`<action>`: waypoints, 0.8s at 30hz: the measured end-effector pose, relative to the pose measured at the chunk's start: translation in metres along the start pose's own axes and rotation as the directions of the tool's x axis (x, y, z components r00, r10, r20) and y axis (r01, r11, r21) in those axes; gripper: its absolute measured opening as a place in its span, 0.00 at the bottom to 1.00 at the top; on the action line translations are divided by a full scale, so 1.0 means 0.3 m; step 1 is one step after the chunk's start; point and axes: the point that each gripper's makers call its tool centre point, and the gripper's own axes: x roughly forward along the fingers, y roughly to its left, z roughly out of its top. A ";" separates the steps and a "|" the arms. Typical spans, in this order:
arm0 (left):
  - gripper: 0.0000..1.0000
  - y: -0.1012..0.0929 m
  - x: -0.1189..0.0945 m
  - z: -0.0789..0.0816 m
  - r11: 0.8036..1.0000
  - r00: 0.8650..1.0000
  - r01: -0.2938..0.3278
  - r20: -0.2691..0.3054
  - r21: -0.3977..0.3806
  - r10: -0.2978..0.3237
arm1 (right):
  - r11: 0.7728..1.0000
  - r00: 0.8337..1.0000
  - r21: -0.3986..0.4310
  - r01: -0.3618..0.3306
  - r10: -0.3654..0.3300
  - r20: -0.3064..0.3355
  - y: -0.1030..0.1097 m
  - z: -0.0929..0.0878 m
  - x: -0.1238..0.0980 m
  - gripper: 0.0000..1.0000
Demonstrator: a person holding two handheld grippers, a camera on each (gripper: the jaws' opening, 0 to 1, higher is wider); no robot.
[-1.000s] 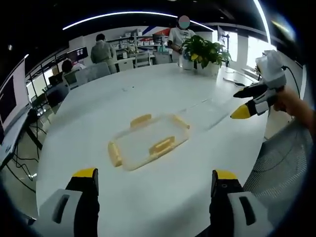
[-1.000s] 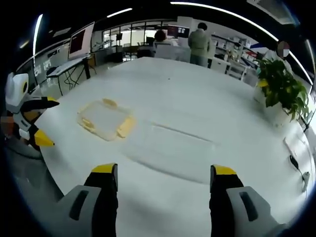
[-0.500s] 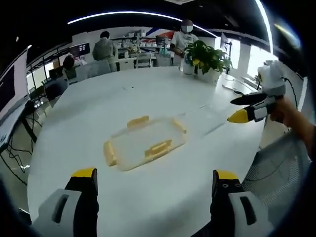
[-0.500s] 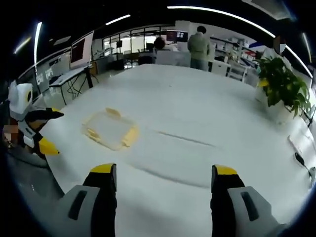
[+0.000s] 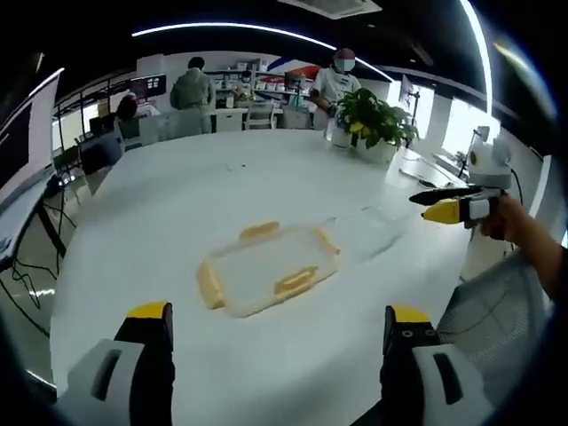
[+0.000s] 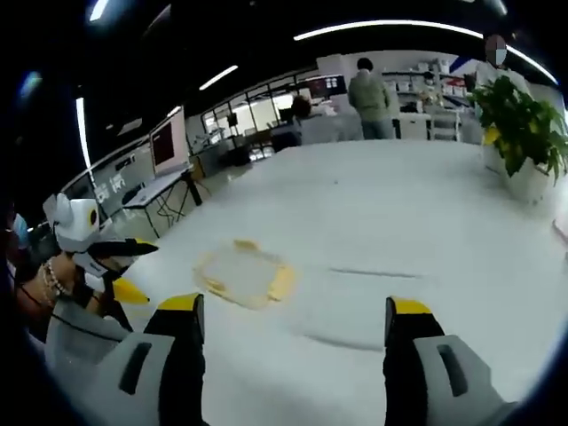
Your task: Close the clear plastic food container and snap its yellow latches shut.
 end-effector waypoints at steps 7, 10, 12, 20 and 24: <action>0.95 0.071 0.012 0.012 0.959 0.996 0.081 -0.068 0.271 -0.065 | 0.962 0.996 -0.259 -0.086 0.089 0.001 0.029 0.102 0.038 0.80; 0.96 0.043 0.017 0.027 0.950 0.976 0.213 -0.102 0.229 -0.194 | 0.917 0.990 -0.374 -0.140 0.141 -0.025 0.055 0.120 0.068 0.86; 0.97 0.058 0.026 0.050 0.942 0.969 0.241 -0.113 0.235 -0.220 | 0.880 0.978 -0.430 -0.204 0.164 -0.128 0.074 0.084 0.084 0.88; 0.99 0.111 0.099 -0.013 0.846 0.931 0.342 -0.273 0.409 -0.244 | 0.791 0.918 -0.510 -0.337 0.157 -0.364 0.063 0.008 0.169 0.84; 0.99 0.133 0.141 -0.025 0.812 0.920 0.363 -0.314 0.456 -0.235 | 0.715 0.878 -0.555 -0.425 0.178 -0.444 0.074 -0.011 0.208 0.72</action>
